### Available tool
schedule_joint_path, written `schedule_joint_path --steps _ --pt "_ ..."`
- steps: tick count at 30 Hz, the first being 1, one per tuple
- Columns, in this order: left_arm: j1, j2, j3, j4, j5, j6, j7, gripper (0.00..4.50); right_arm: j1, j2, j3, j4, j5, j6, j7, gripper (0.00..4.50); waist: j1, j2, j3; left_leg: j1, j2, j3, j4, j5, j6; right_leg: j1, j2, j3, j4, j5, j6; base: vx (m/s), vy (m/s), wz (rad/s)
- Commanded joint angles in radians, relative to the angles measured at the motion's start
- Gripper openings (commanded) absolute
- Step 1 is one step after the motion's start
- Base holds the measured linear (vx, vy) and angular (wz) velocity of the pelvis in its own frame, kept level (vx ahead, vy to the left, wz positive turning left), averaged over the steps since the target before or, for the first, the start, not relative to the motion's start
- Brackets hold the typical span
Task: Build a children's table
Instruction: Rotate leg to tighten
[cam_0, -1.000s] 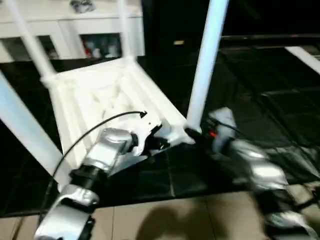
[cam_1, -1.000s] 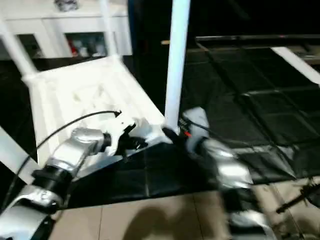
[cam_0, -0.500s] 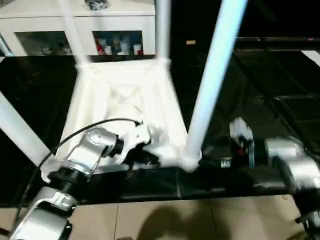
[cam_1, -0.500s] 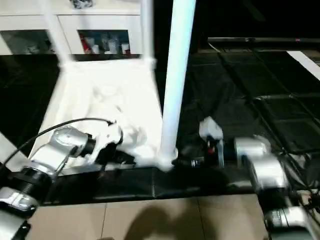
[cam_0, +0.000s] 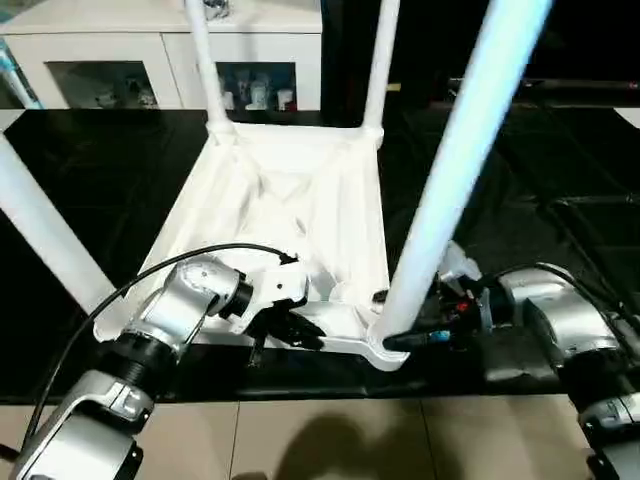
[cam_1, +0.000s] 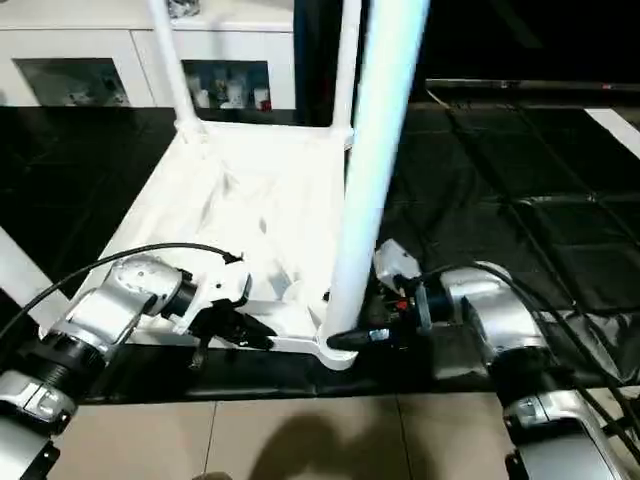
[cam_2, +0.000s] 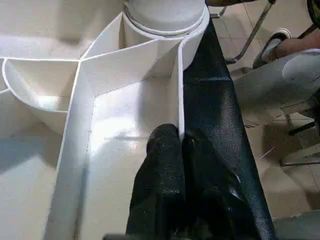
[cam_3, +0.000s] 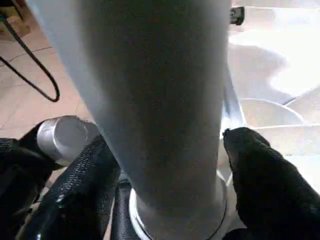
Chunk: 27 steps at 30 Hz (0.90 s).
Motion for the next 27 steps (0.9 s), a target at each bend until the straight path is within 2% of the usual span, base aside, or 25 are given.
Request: schedule_joint_path --steps 1,6,8,12,18,20,22,27 --pt "-0.009 -0.003 -0.040 0.003 0.012 -0.011 -0.045 0.00 -0.025 0.003 0.016 0.019 -0.014 -0.017 0.019 3.10 -0.005 -0.014 -0.062 0.002 0.061 -0.013 -0.060 -0.052 0.116 0.053 -0.086 0.058 -0.050 -0.059 -0.268 0.000 0.000 0.00" --pt "-0.006 0.000 -0.042 0.004 0.012 -0.018 -0.046 0.00 -0.035 0.007 0.021 0.040 -0.021 -0.037 0.021 2.66 -0.004 -0.013 -0.061 0.002 0.061 -0.012 -0.059 -0.057 0.113 0.052 -0.086 0.059 -0.051 -0.071 -0.263 0.000 0.000 0.00" --pt "-0.003 0.001 -0.043 0.013 0.012 -0.028 -0.041 0.00 -0.049 0.013 0.021 0.067 -0.024 -0.054 0.031 2.60 -0.003 -0.016 -0.064 -0.001 0.059 -0.012 -0.055 -0.042 0.119 0.052 -0.085 0.059 -0.046 -0.049 -0.263 0.000 0.000 0.00" --pt "-0.001 -0.001 -0.041 0.019 0.009 -0.031 -0.034 0.00 -0.054 0.013 0.024 0.075 -0.016 -0.041 0.051 2.22 -0.003 -0.014 -0.064 -0.003 0.060 -0.012 -0.053 -0.039 0.124 0.049 -0.082 0.057 -0.044 -0.048 -0.265 0.000 0.000 0.00" --pt "-0.001 -0.003 -0.041 0.025 0.010 -0.032 -0.030 0.00 -0.047 0.007 0.035 0.069 -0.002 -0.028 0.056 2.09 -0.003 -0.011 -0.066 -0.002 0.060 -0.011 -0.052 -0.051 0.116 0.050 -0.082 0.058 -0.044 -0.051 -0.265 0.000 0.000 0.00" --pt "-0.003 -0.007 -0.039 0.034 0.010 -0.034 -0.025 0.00 -0.037 0.004 0.042 0.061 0.007 -0.023 0.056 2.09 -0.001 -0.007 -0.066 -0.002 0.060 -0.012 -0.050 -0.048 0.119 0.049 -0.082 0.058 -0.043 -0.040 -0.267 0.000 0.000 0.00" --pt "-0.004 -0.009 -0.037 0.039 0.010 -0.036 -0.020 0.00 -0.033 0.002 0.045 0.056 0.013 -0.019 0.056 2.09 0.001 -0.009 -0.067 -0.002 0.061 -0.011 -0.051 -0.050 0.118 0.050 -0.082 0.058 -0.043 -0.039 -0.267 0.000 0.000 0.00" --pt "-0.007 -0.027 -0.017 0.045 -0.003 -0.006 0.012 0.00 -0.002 0.013 0.037 0.022 0.030 0.009 0.056 2.09 0.006 -0.006 -0.065 -0.001 0.061 -0.011 -0.051 -0.057 0.116 0.048 -0.081 0.058 -0.044 -0.040 -0.267 0.000 0.000 0.00"
